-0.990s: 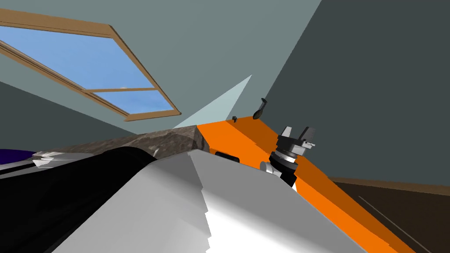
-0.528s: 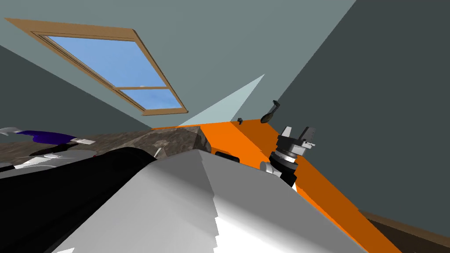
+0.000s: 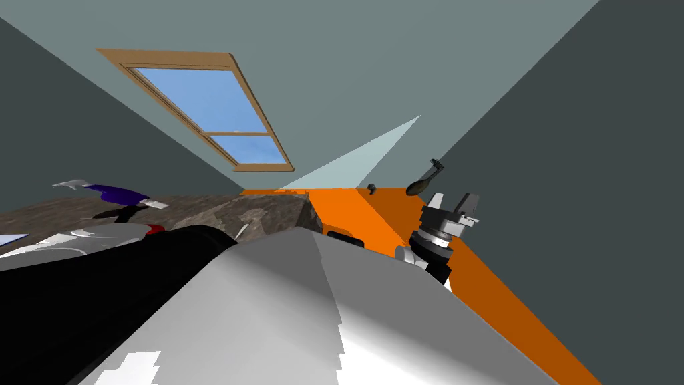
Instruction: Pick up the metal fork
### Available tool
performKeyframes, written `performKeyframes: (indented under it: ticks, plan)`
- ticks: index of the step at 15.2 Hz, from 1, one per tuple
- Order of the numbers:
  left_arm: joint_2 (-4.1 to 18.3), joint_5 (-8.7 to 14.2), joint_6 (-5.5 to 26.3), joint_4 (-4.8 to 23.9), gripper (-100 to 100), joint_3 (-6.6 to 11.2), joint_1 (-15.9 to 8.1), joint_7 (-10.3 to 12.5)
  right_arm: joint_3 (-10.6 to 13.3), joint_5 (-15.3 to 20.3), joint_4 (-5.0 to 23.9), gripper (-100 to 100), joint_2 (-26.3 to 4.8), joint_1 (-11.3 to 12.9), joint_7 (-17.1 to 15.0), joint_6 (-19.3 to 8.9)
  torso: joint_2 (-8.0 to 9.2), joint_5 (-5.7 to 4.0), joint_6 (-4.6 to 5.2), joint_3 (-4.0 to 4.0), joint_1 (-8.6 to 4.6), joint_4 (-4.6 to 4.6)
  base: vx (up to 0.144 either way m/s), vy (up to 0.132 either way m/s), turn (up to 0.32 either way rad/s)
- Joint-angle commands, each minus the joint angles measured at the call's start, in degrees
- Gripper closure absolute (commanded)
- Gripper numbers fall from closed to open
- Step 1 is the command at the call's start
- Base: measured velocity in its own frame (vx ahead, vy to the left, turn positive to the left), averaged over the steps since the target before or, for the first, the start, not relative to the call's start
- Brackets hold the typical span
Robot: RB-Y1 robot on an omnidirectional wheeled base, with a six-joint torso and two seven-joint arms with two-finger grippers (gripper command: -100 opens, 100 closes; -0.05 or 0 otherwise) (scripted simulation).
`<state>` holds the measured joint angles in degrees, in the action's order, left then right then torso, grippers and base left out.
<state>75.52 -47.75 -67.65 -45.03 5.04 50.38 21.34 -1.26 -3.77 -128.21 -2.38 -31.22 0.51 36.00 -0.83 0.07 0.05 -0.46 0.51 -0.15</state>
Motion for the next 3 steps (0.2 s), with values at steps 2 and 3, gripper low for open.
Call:
performKeyframes:
  ticks: [2,3]
  plan:
    - [0.58,-1.51,0.25,-3.52,100,2.27,2.10,-1.24,-0.01,0.00,0.00,0,0.00,-0.01,0.00,0.00,-0.15,-0.02,-0.05,-0.09,0.05,-0.04,0.276,0.044,0.335]
    - [0.42,-1.10,0.18,-2.34,100,1.61,1.50,-0.80,0.00,0.00,0.00,0,0.00,-0.01,0.00,0.00,-0.14,-0.01,-0.01,-0.10,0.04,-0.05,0.134,0.004,0.104]
